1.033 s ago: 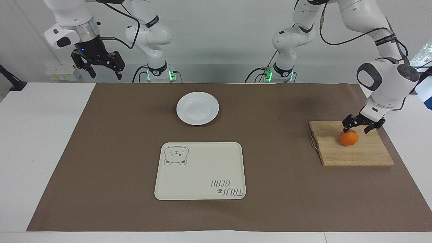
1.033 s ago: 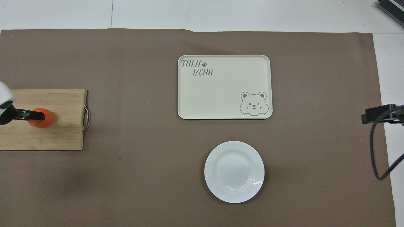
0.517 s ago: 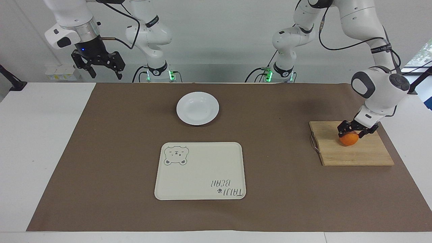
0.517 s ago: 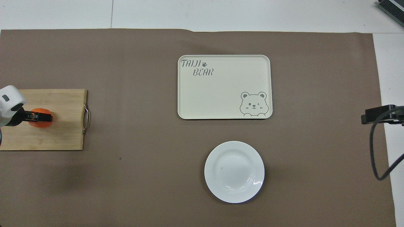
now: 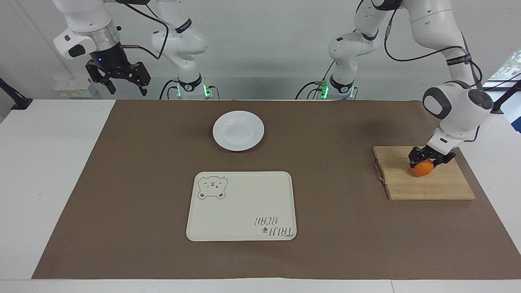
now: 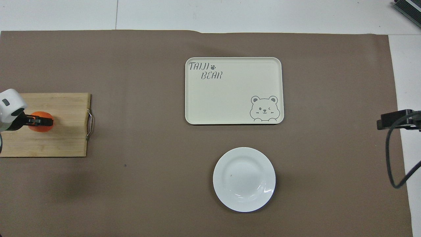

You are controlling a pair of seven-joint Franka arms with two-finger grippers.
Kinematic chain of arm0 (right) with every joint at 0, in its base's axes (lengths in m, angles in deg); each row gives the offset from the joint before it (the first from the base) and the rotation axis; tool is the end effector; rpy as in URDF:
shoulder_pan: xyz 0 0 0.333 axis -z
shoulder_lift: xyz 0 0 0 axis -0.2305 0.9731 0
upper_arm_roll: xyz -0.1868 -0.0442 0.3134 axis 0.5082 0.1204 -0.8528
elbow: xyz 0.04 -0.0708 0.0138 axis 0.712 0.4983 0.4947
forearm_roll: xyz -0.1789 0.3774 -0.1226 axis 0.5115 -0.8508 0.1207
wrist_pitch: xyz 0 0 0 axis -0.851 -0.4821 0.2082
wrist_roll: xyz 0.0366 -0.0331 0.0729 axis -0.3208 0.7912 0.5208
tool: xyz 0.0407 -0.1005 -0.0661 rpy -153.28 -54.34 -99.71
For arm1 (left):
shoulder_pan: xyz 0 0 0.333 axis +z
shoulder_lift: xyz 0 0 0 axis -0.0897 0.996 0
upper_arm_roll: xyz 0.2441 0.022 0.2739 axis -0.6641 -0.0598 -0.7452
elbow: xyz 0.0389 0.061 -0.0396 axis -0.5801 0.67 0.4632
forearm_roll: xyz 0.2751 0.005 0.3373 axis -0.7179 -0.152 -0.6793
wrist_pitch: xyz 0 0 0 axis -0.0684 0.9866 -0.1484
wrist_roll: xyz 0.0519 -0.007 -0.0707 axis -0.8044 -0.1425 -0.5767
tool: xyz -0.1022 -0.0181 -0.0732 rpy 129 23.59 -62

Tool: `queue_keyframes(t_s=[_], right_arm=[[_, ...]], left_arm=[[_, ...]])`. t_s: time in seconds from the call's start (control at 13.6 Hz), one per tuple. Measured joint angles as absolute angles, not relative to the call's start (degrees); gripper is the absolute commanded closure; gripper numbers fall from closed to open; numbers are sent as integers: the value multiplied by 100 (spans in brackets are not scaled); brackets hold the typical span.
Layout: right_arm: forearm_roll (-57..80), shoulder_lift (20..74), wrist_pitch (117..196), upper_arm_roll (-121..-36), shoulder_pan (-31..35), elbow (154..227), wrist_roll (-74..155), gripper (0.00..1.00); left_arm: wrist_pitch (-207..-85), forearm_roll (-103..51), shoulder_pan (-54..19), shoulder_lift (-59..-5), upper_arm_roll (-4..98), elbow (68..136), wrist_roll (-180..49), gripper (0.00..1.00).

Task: Place orange and plate with both arms
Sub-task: 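Lower the left gripper onto the orange and close it, then carry the orange with the left gripper over the white plate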

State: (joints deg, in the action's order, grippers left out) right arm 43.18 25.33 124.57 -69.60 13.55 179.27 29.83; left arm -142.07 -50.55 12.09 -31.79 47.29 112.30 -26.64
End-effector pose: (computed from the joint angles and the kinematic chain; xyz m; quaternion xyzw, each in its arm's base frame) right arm 0.5492 -0.0221 0.6892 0.9993 -0.0362 -0.0081 0.0087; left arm 0.6072 0.1514 0.3532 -0.9957 0.0816 -0.0422 0.0073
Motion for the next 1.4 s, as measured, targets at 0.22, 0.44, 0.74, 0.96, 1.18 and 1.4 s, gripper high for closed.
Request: queue_keyframes(t_s=[0.22,0.44,0.74,0.96,1.18,1.4], right_arm=[[4318,2533,12457,-6950,1356,17928,2983,0],[4318,2532,12457,-6950,1356,17931,2983,0],[4318,2530,12457,-6948,1356,17932,2983,0],[4318,2529,12457,-6945,1357,17938,2983,0],[4318,2512,12457,-6943,1357,17970,2983,0],[4318,2501,12457,-6939,1360,17987,2983,0]], left_arm=[[-13646,-5025,822,-3701,4810,11226,-2943,100],[-13311,-4994,-329,-4056,4856,11243,-4114,100],[-13322,-4983,-2088,-4028,4903,11252,-5358,100],[-13762,-4937,-3235,-3930,4908,11258,-6380,100],[-14266,-4716,-4138,-3765,4934,11253,-7247,100],[-14497,-3813,-4632,-3717,4947,11227,-7270,100]])
